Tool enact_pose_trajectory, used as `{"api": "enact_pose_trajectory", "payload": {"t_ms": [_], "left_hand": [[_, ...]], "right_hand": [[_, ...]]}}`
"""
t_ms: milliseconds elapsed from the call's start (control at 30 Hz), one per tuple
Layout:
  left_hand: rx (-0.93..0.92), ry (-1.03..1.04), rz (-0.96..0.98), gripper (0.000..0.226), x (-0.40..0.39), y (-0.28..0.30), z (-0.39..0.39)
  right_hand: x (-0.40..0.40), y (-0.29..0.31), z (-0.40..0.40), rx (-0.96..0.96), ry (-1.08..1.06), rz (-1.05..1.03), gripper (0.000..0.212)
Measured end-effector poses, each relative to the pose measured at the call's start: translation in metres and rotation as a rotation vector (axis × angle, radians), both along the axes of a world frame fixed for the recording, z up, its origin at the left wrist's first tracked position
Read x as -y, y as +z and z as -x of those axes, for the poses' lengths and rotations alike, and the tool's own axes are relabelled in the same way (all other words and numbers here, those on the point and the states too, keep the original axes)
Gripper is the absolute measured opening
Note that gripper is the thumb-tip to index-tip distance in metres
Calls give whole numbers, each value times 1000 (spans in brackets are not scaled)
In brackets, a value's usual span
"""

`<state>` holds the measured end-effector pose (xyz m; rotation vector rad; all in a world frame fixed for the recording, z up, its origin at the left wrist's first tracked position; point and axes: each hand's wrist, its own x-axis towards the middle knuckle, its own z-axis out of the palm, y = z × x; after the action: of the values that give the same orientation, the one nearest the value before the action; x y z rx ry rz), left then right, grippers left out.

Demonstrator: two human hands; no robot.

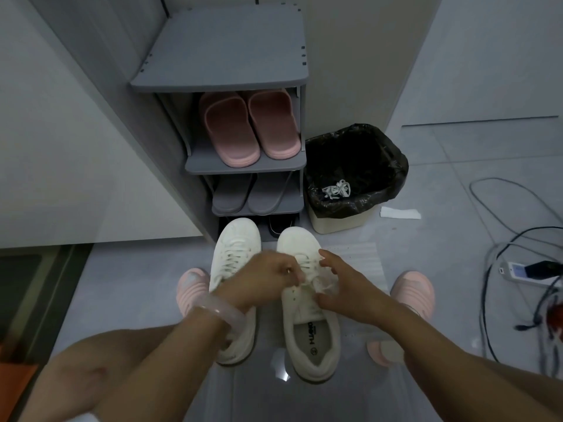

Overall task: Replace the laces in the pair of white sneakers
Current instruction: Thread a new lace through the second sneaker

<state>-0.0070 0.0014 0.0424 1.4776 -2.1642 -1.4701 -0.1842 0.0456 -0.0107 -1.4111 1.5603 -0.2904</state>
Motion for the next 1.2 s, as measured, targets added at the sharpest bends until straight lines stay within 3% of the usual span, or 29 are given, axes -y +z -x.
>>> {"api": "enact_pose_trajectory", "payload": {"t_ms": [133,200,233,267,300,367,400,467,600,733,867,933,1067,1200], "left_hand": [[-705,324,-355,16,13,34,-23],[-920,407,-565,30,11,34,-19],[-930,437,-666,33,7,31,-13],[-845,474,-717,34,2,26,-5],[-633,467,-646,33,-2,19,1],[-81,272,-245,24,-8,2,7],[80,146,-75,19,-11,-5,8],[219,-33,57,23,-16,-12,9],[337,-187,263,24,-10,-8,11],[381,-301,135,24,5,8,-6],[414,-286,111,28,8,6,-14],[466,-294,163,28,0,-2,-9],[462,-260,199,27,-7,-13,-2],[328,-261,261,23,-7,-12,3]], "right_hand": [[1,0,1,80,-26,-32,87],[0,0,0,93,-27,-36,87],[0,1,0,93,-29,-36,88],[0,2,-1,92,-29,-34,88],[-1,2,-1,92,-30,-33,89],[-1,1,-1,87,-36,-31,89],[0,1,-2,84,-38,-27,88],[0,2,-4,74,-34,-14,88],[1,1,-1,61,-20,-27,89],[2,3,3,83,-2,-60,87],[1,3,0,59,9,-42,80],[0,3,-3,14,24,10,63],[-3,2,-6,-143,-18,237,10],[-1,4,-14,-213,2,244,10]]}}
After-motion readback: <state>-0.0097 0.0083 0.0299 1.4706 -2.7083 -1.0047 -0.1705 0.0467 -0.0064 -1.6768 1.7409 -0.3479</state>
